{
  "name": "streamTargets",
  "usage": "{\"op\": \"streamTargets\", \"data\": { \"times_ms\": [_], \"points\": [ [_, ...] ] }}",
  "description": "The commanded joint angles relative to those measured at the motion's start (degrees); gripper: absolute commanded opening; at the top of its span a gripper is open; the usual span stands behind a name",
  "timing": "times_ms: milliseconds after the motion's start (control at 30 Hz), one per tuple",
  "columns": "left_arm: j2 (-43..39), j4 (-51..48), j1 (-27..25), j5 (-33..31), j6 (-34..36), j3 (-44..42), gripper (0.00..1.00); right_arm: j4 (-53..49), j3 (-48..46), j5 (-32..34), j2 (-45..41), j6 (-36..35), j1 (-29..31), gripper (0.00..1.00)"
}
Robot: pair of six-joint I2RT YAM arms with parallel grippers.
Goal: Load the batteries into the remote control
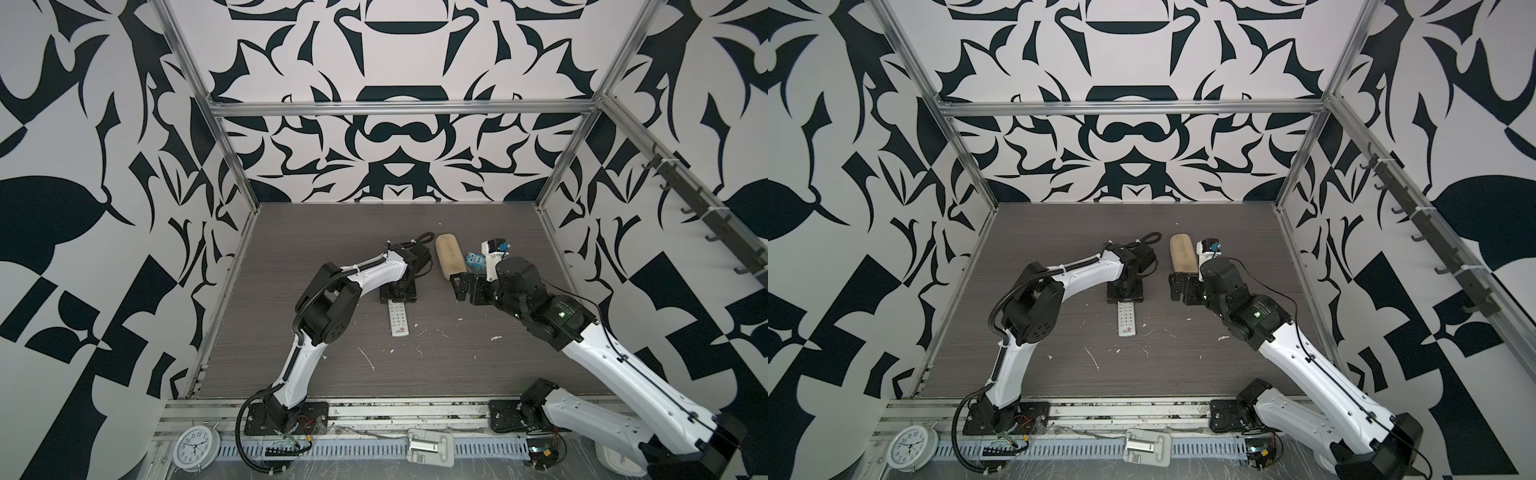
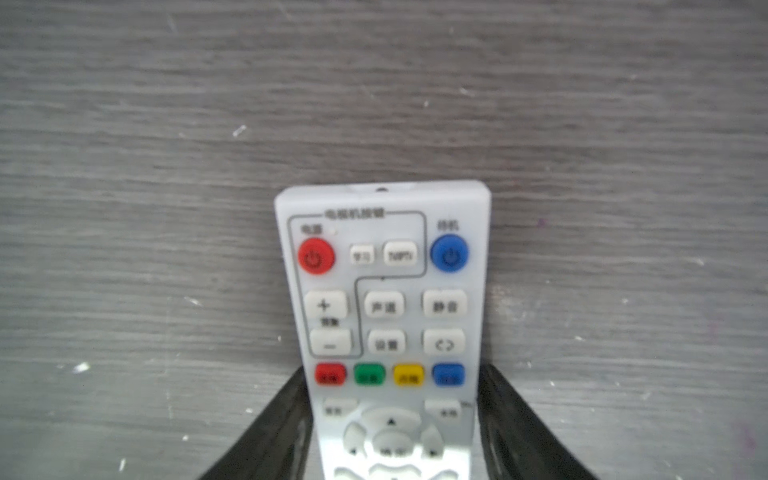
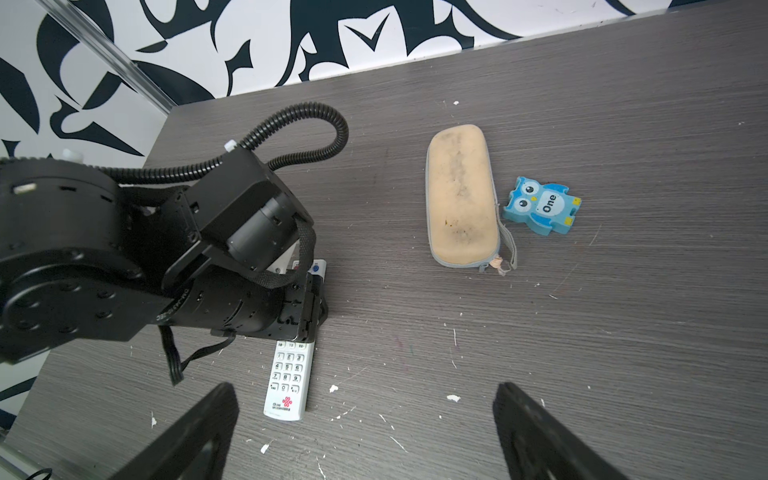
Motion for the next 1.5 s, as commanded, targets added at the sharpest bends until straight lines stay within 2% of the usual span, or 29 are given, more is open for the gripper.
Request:
{"op": "streamTargets", "data": {
  "times_ms": [0,133,233,267,433,567,667,800,933,1000,1167,1233,1300,1367,1467],
  "points": [
    [-1.38,-2.73,-0.45,0.27,1.46,0.2,0.71,1.54,0.79,0.84,-1.29,-0.71,-0.29,0.99],
    [-3.37,-4.64,-0.46,-1.06,1.46,2.43,0.78,1.19,0.63,1.54,-1.84,-1.34,-0.29,0.99],
    [-6.6,-5.8,-0.45,-1.38,1.97,2.79,0.99,-1.85,1.91,3.66,-1.33,-0.81,-0.29,0.97],
    [-8.46,-5.21,-0.45,-1.44,2.58,2.15,0.99,-2.25,1.9,5.83,-1.45,-0.59,-0.29,0.99],
    [-19.73,0.63,-0.54,-1.76,4.22,-6.31,0.99,-3.74,2.47,7.02,-1.33,-1.92,-0.29,0.99],
    [-29.86,4.31,-0.42,-4.41,5.97,-14.31,0.99,-5.05,3.19,10.41,-1.46,-3.99,-0.29,1.0],
    [-38.12,8.87,-0.06,-8.85,8.16,-22.44,0.99,-5.29,3.17,12.46,-0.77,-4.57,-0.35,1.0],
    [-47.96,9.76,1.6,-15.23,8.27,-30.69,0.99,-3.89,1.96,13.89,-1.03,-4.86,-0.37,1.0],
    [-59.45,8.43,3.85,-25.19,7.18,-37.52,0.99,-2.26,0.63,18.84,-2.26,-3.31,-0.41,1.0],
    [-65.73,9.39,6.3,-28.0,7.85,-41.63,0.99,-1.06,-0.1,22.08,-2.86,-1.7,-0.46,1.0],
    [-78.62,17.42,15.94,-25.91,10.1,-53.53,0.99,7.97,-7.34,31.94,-3.85,0.3,-1.33,1.0],
    [-81.42,21.67,17.58,-25.4,10.63,-58.13,0.99,17.48,-11.93,31.23,-4.18,-3.2,-2.19,1.0],
    [-82.14,22.79,18.64,-26.85,10.63,-59.87,0.99,31.0,-17.72,28.62,-4.41,-10.42,-2.55,1.0],
    [-81.86,23.54,20.02,-27.63,11.83,-60.65,0.99,40.4,-21.89,28.15,-2.51,-15.58,-3.16,0.99],
    [-79.67,24.43,22.95,-26.62,13.56,-60.86,0.99,38.31,-20.48,27.34,4.11,-13.23,-7.8,1.0]
  ]
}}
